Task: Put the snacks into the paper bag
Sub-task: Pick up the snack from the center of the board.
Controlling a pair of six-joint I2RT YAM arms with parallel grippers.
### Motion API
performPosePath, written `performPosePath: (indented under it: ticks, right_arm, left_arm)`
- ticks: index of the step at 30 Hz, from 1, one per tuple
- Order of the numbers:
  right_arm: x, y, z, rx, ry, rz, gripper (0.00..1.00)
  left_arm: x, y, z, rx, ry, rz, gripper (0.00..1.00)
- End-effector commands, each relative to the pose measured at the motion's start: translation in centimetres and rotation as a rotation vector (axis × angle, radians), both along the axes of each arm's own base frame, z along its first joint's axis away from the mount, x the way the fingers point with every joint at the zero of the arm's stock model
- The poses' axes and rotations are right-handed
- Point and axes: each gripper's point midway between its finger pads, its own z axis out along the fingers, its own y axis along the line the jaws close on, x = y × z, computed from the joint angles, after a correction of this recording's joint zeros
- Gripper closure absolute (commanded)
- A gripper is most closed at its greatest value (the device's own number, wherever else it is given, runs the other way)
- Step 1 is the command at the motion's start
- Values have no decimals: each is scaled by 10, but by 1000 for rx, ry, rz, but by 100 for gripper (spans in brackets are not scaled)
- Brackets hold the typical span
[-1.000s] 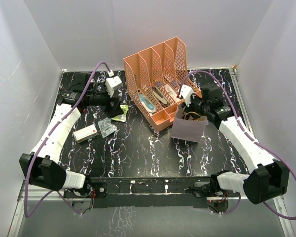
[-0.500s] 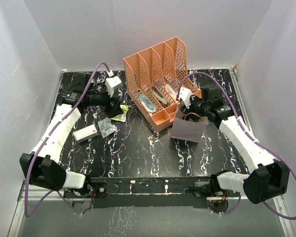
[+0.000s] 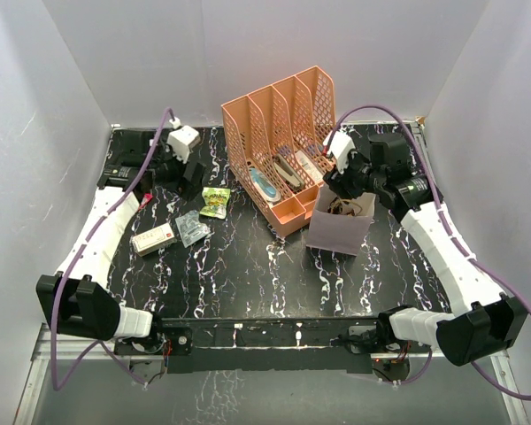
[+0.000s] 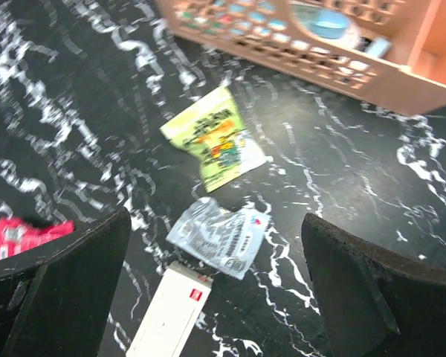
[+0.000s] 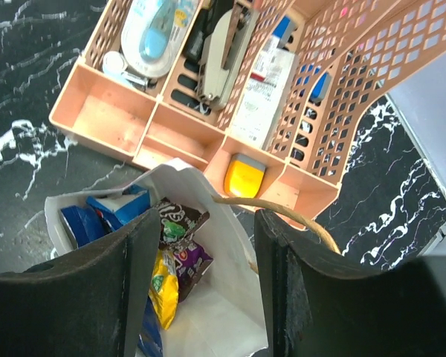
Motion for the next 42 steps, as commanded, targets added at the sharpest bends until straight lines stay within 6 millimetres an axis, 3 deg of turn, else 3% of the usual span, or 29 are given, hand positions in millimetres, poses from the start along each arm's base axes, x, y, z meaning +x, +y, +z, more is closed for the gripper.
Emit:
performPosePath:
  ticks: [1, 9, 12, 17, 21, 31, 37, 42]
  right_arm:
    - [10, 10, 51, 115, -105, -28, 42]
    - [9, 23, 65, 226, -136, -6, 35]
    - [2, 28, 63, 259, -150, 25, 30]
    - [-12, 36, 55, 282, -147, 92, 28]
    - [-19, 42, 50, 293, -138, 136, 27]
    - [-26, 48, 35, 288, -113, 172, 26]
    - [-28, 53, 25, 286, -89, 189, 25]
    - [-26, 54, 19, 279, -75, 188, 25]
  left_arm:
    - [16, 46, 4, 1, 7, 221, 2]
    - [35, 119, -26, 12, 77, 426, 2]
    - [40, 153, -40, -11, 89, 522, 2]
    - [45, 206, -66, -43, 87, 675, 2]
    - [54, 235, -87, -62, 107, 764, 2]
    - [80, 269, -152, -4, 200, 866, 2]
    - [89, 278, -174, -32, 248, 893, 7]
    - [90, 282, -180, -114, 279, 873, 13]
